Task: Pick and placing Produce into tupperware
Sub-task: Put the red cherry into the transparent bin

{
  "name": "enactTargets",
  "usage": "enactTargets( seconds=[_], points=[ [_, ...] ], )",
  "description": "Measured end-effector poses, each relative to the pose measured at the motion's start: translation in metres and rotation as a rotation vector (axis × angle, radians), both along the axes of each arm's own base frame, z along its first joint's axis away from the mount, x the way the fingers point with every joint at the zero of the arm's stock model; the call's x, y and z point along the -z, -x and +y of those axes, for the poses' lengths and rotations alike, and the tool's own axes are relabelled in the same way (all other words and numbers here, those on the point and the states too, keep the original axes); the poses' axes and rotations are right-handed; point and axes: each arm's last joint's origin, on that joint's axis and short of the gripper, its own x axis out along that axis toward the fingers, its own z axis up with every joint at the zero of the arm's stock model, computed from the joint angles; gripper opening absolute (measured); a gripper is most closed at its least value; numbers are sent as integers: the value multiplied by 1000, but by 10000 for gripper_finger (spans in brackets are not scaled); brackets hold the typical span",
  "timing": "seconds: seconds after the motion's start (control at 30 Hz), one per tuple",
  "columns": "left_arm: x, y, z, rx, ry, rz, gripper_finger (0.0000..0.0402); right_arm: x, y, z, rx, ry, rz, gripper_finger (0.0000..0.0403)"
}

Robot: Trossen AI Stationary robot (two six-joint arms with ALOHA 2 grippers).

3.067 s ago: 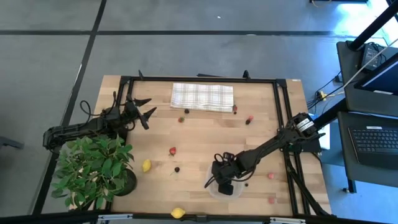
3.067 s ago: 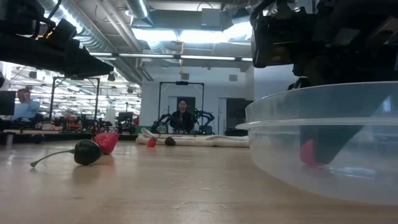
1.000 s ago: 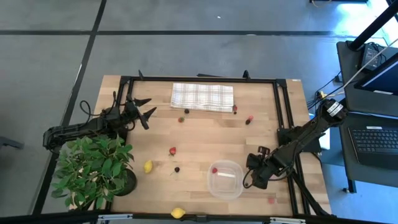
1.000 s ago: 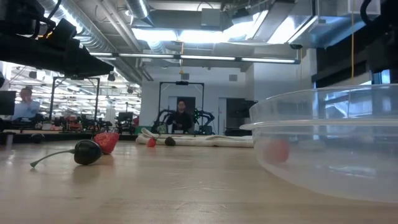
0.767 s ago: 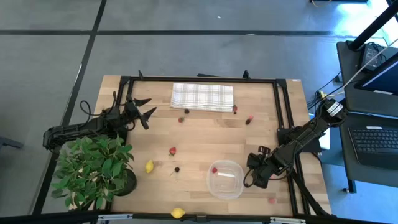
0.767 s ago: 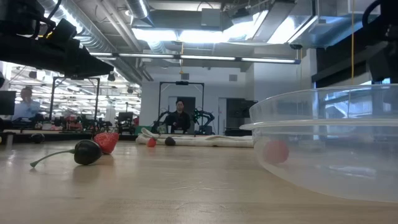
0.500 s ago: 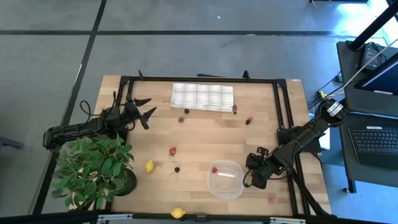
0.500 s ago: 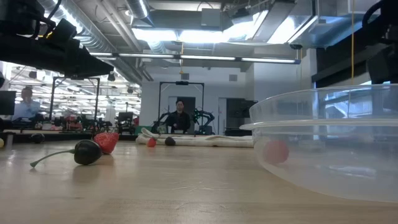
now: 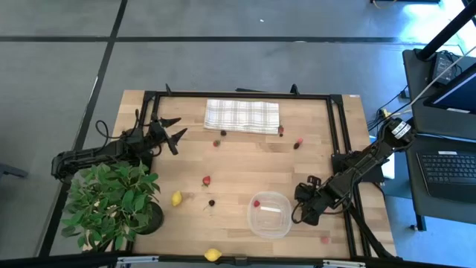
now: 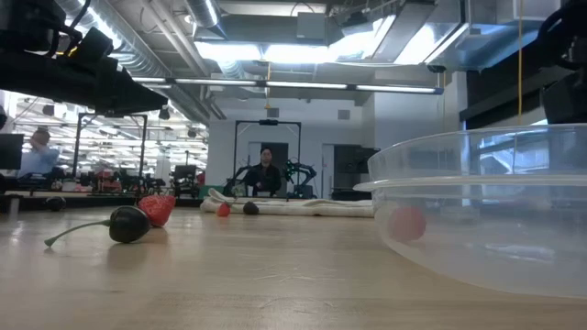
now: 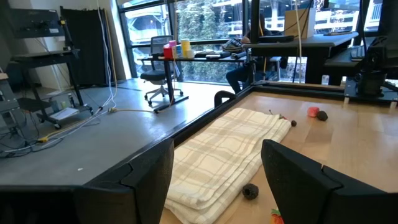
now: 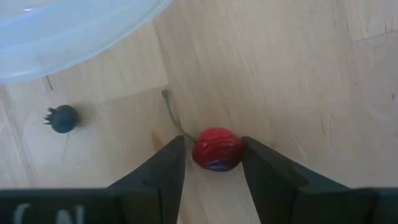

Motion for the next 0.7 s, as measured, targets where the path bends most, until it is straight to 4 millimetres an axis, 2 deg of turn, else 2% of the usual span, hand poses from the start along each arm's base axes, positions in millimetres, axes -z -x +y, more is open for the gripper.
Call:
enactTargets(
  seconds=[0.5,0.7],
  points=[
    [0,0,0,0,-1,0,237,-3,-3,3,-3,-23,-11,157],
    [0,0,0,0,-1,0,237,-2,-3,2,-2,-13,-5,121]
  ],
)
